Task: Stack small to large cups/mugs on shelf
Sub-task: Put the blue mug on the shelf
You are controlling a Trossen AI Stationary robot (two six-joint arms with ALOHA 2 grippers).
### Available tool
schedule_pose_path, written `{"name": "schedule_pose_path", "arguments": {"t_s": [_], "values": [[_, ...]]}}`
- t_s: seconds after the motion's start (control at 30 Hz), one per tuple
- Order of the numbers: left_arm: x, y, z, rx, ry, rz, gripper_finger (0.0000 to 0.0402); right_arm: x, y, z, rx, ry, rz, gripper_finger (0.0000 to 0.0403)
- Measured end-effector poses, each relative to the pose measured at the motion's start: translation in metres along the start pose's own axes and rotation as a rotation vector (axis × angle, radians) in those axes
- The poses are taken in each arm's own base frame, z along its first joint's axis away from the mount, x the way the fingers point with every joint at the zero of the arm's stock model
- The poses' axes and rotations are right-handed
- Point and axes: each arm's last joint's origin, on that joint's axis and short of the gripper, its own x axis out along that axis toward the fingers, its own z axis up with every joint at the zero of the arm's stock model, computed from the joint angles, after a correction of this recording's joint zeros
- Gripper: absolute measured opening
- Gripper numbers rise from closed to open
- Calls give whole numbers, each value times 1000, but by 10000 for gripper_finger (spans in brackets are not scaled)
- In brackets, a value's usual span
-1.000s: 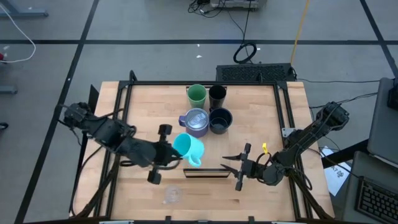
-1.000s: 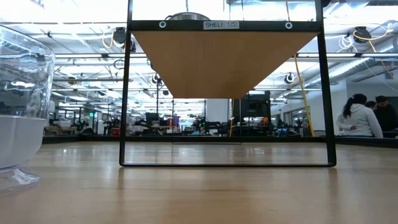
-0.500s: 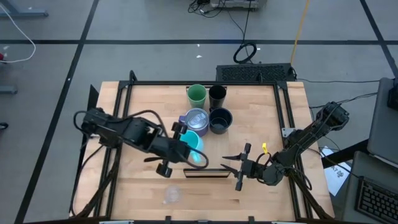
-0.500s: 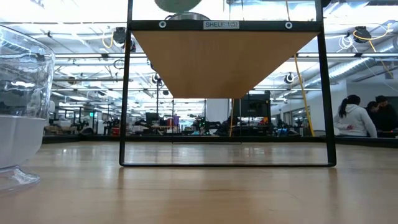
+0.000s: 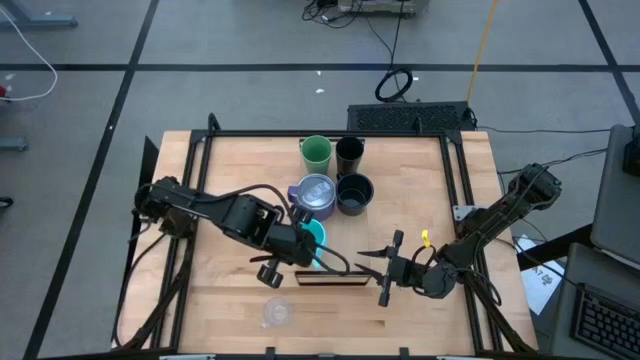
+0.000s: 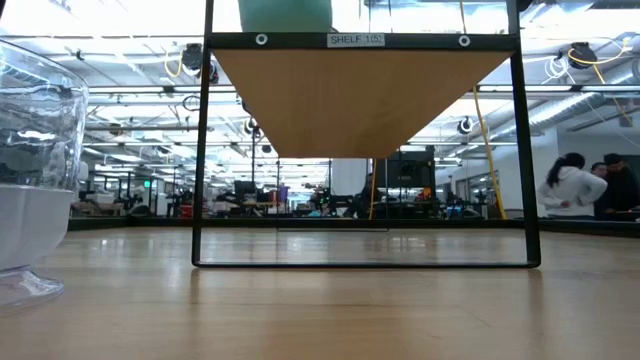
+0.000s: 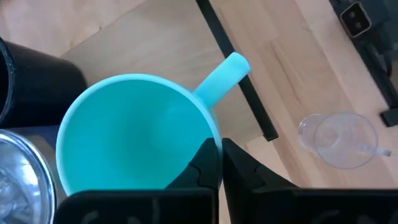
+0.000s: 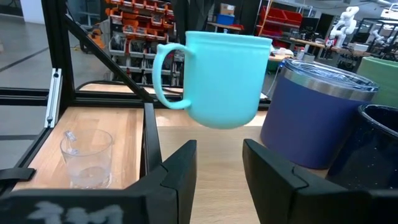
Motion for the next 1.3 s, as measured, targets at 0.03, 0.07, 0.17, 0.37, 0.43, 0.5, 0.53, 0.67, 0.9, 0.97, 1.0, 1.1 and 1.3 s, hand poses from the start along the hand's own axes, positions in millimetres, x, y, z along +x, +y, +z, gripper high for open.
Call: {"name": "schedule_pose_path", "arguments": {"t_s": [0.03, 0.07, 0.17, 0.37, 0.43, 0.5, 0.53, 0.67, 0.9, 0.97, 1.0, 1.1, 1.3], "values": [[2, 2, 1, -6, -2, -6, 4, 0, 0, 0, -2, 0, 0, 120], [3, 2, 2, -8, -6, -11, 5, 0, 0, 0, -5, 0, 0, 120], [7, 3, 3, -9, 1, -19, 6, 0, 0, 0, -7, 0, 0, 120], [14, 6, 4, -10, 12, -20, 6, 0, 0, 0, -16, 0, 0, 120], [16, 7, 4, -3, 15, -20, 4, 0, 0, 0, -19, 0, 0, 120], [17, 7, 5, -3, 18, -28, 4, 0, 0, 0, -22, 0, 0, 120], [18, 8, 5, -6, 20, -28, 4, 0, 0, 0, -23, 0, 0, 120], [22, 11, 5, -13, 36, -28, 5, 0, 0, 0, -23, 0, 0, 120], [22, 21, 2, -112, 37, -16, 10, 0, 0, 0, -24, 1, 1, 120], [23, 23, 2, -124, 37, -18, 9, 0, 0, 0, -24, 1, 1, 120], [22, 24, 2, -132, 36, -21, 8, 0, 0, 0, -25, 1, 1, 120], [23, 25, 2, -147, 33, -43, 4, 0, 0, 0, -25, 2, 1, 120], [23, 25, 2, -148, 34, -41, 30, 0, 0, 0, -25, 2, 1, 120]]}}
